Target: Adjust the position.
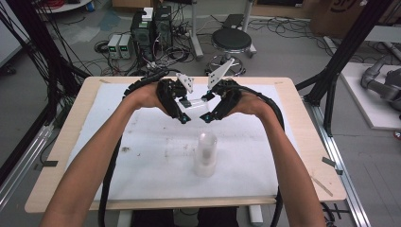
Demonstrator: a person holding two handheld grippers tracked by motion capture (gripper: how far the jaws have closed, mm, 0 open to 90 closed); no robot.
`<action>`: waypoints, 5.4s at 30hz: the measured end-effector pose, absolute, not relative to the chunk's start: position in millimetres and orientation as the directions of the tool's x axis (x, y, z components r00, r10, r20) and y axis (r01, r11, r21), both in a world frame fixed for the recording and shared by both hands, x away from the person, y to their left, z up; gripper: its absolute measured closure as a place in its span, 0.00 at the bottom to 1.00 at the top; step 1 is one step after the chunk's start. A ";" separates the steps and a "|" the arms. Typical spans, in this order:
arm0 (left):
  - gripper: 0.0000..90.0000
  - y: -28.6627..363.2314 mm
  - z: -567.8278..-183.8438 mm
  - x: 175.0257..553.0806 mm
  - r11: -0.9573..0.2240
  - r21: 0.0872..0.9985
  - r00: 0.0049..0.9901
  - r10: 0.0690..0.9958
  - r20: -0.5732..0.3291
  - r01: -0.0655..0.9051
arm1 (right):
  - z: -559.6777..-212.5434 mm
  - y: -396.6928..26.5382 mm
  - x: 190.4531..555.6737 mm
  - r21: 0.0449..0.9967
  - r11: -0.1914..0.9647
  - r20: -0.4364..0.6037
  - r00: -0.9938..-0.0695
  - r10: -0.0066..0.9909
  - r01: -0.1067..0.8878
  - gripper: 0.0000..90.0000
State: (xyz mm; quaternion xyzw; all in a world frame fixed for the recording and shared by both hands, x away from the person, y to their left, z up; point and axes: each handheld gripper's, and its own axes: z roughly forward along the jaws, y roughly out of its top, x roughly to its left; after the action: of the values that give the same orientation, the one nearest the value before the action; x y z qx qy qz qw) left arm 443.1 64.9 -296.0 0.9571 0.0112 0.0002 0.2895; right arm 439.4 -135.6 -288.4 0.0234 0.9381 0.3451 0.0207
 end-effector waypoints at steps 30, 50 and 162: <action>0.08 74.2 -296.9 442.9 -0.724 0.686 0.997 0.067 -0.028 0.068 | -286.1 -144.0 442.7 0.646 0.763 -0.056 -0.996 0.070 0.018 0.48; 0.08 120.7 -332.2 424.5 -0.380 0.914 0.981 0.175 -0.083 0.145 | -295.9 -168.3 433.2 0.772 0.630 -0.004 -0.991 0.131 0.080 0.48; 0.35 117.4 -326.6 433.5 -0.396 0.912 0.976 0.215 -0.019 0.105 | -340.3 -200.0 415.0 0.939 0.308 0.018 -0.916 0.401 0.154 0.21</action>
State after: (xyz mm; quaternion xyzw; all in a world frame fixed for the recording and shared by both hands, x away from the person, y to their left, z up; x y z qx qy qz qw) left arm 433.5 117.4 -326.6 0.8339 0.0959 0.0509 0.5412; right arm 415.0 -200.0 -340.3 0.1731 0.8013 0.5620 0.1099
